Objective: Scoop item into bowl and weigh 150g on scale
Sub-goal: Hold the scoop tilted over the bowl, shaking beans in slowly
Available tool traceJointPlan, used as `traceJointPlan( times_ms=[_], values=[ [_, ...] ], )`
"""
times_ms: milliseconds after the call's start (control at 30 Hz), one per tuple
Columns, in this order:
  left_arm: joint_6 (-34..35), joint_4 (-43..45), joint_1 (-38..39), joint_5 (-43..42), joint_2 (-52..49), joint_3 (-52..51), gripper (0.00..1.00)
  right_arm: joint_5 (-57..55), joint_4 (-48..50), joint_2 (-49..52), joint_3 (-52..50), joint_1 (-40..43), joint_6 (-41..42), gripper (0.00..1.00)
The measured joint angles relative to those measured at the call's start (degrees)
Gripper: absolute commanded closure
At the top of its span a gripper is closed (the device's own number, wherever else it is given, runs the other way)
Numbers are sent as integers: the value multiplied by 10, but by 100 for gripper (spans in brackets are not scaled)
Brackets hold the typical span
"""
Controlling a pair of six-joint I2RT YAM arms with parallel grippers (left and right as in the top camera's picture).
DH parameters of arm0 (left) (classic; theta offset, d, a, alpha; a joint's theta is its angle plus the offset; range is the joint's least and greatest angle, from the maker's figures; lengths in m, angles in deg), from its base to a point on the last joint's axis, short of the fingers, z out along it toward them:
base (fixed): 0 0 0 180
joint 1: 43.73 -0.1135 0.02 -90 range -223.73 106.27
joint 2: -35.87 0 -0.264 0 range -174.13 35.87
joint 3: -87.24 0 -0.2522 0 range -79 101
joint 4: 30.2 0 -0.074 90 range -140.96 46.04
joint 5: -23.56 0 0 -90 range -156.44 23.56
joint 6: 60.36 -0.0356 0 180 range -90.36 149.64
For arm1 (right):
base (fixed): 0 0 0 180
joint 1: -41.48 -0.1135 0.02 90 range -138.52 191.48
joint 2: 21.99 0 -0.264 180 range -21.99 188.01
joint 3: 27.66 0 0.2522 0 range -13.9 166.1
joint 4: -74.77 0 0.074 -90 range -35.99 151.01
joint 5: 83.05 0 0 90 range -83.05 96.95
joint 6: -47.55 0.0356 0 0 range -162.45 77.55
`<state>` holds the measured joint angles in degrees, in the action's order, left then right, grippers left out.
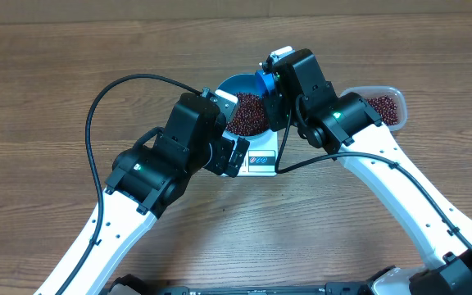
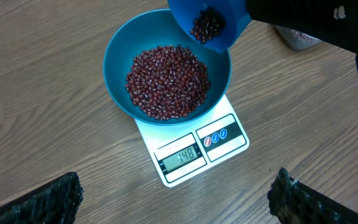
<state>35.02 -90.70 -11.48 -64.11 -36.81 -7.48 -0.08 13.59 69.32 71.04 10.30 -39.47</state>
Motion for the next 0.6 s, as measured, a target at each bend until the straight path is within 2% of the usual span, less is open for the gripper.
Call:
traceJointPlan(
  times_ms=[367, 600],
  values=[
    [0, 0, 0, 0, 0, 0, 0, 0, 14, 0, 0, 0, 0, 96],
    [0, -2, 0, 0, 0, 0, 1, 2, -19, 1, 0, 0, 0, 96]
  ],
)
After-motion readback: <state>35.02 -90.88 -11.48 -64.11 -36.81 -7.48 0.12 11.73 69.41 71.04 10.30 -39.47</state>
